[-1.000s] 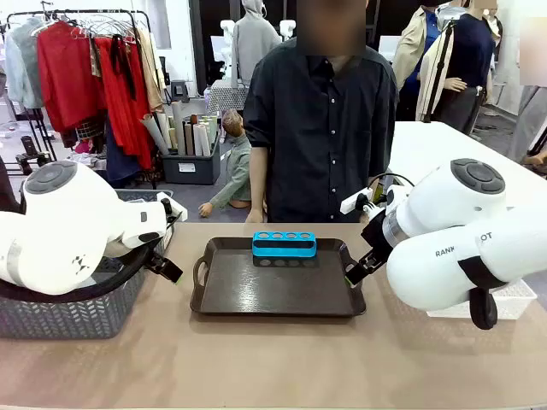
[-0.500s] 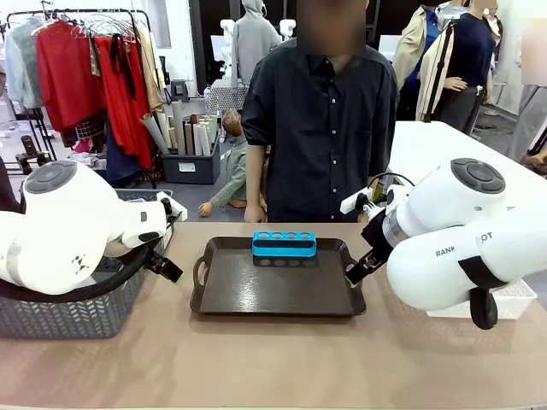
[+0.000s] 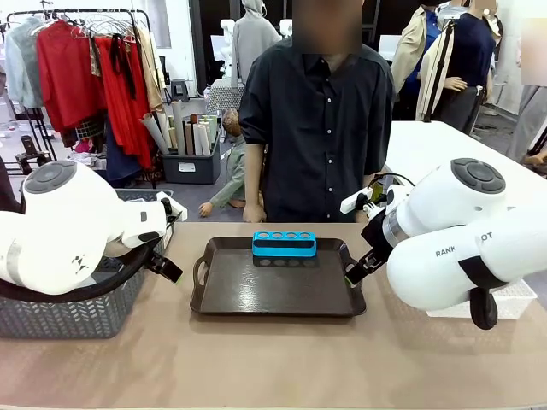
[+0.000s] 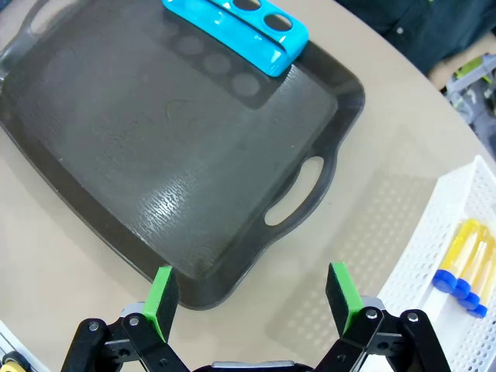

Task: Prepare the laboratory tools.
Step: Pick up one Large Measuring Cup and place it on the Handle tray.

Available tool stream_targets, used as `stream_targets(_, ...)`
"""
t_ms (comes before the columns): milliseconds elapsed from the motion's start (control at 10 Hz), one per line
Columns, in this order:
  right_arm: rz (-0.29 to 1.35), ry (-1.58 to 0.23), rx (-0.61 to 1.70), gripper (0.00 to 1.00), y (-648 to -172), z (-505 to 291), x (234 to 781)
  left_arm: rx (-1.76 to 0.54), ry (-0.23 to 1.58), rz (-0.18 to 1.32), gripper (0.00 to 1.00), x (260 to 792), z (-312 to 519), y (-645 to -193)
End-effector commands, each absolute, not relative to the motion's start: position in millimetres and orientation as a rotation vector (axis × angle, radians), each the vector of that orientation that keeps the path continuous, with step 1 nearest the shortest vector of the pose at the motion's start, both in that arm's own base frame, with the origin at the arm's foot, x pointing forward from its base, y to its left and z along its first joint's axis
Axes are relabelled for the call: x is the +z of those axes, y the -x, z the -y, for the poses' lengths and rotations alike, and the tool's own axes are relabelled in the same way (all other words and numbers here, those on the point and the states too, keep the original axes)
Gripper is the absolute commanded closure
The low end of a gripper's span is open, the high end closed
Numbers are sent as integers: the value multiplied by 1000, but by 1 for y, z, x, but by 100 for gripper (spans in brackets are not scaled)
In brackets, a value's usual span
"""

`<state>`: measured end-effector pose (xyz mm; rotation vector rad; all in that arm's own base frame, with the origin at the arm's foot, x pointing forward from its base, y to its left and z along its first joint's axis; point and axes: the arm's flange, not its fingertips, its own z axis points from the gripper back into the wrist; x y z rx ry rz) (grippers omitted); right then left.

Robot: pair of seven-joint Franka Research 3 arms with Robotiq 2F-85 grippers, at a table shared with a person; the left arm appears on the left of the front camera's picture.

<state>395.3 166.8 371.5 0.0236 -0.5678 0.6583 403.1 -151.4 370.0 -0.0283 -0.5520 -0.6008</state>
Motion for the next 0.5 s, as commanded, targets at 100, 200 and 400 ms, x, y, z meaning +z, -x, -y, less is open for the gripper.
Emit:
stream_targets(100, 568, -24, 658, 0, -395, -167, 371, -601, 28, 552, 0, 370, 151, -403)
stream_targets(200, 568, -24, 658, 0, -395, -167, 371, -601, 28, 552, 0, 370, 151, -403)
stream_targets(400, 568, -24, 658, 0, -395, -167, 371, -601, 28, 552, 0, 370, 151, -403)
